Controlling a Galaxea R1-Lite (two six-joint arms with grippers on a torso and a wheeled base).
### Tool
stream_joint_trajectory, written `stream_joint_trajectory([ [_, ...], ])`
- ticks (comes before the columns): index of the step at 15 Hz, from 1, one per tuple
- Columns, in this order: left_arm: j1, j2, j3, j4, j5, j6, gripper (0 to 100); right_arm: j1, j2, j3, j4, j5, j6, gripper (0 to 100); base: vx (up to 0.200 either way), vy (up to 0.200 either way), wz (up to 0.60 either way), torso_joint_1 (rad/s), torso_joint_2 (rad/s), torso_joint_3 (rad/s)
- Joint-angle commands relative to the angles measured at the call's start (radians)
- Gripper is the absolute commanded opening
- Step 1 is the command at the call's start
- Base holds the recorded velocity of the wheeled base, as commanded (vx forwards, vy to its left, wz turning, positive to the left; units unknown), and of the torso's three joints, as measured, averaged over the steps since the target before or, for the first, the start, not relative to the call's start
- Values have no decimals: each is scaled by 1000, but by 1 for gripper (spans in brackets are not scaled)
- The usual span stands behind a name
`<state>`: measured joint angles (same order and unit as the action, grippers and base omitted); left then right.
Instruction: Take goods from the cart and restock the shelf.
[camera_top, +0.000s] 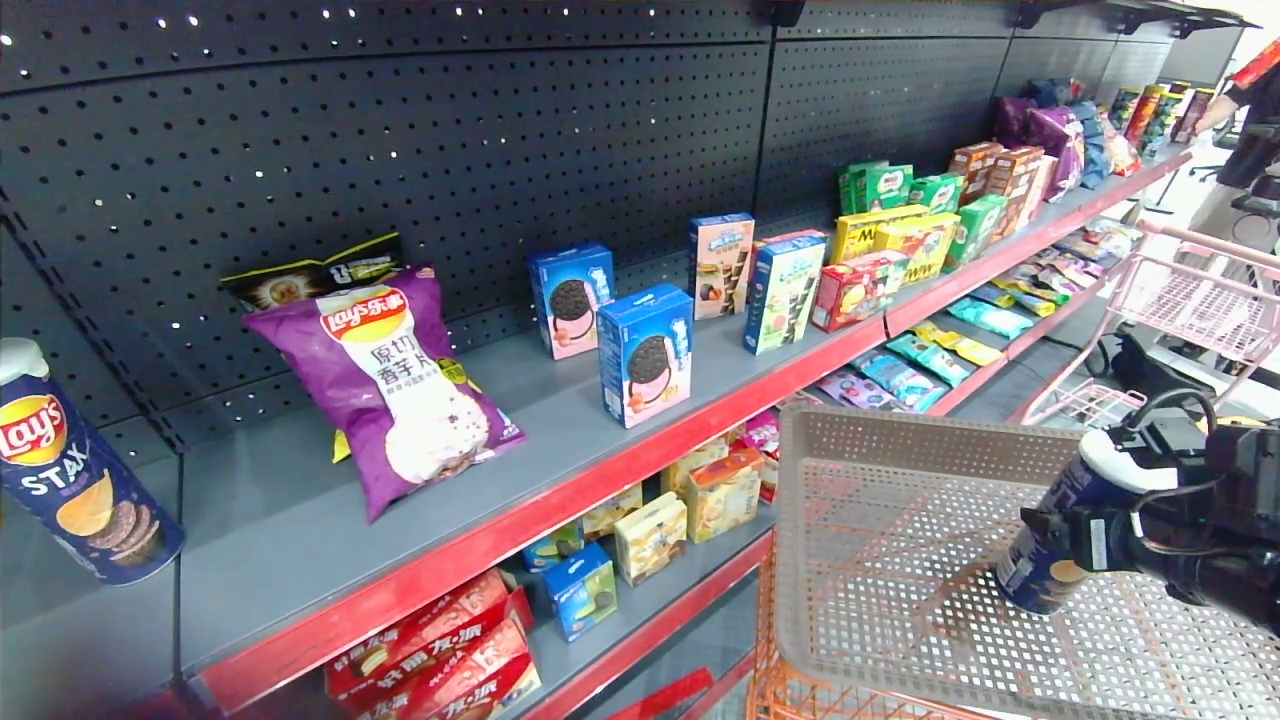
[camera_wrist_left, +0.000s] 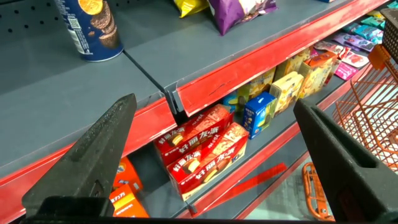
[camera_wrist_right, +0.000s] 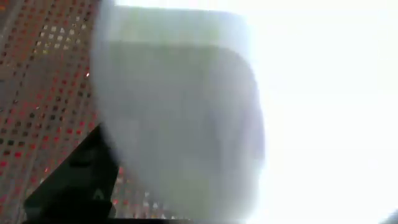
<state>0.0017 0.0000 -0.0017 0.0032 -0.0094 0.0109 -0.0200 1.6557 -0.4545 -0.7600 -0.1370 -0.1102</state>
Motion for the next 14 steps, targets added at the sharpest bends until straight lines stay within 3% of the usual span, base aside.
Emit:
stream_joint_trajectory([
  [1,1,0,0,0,0,0,100,6,122,-89,-15,5,-29,100,0,0,0,0,0,0],
  [3,0,0,0,0,0,0,100,23,208,-139,-10,36,-29,100,0,0,0,0,0,0],
  [4,0,0,0,0,0,0,100,23,217,-151,-10,47,-32,0,0,0,0,0,0,0],
  [11,1,0,0,0,0,0,100,6,137,-128,-70,25,-51,0,0,0,0,0,0,0],
  [14,0,0,0,0,0,0,100,9,-54,-70,-71,-82,-43,0,0,0,0,0,0,0],
])
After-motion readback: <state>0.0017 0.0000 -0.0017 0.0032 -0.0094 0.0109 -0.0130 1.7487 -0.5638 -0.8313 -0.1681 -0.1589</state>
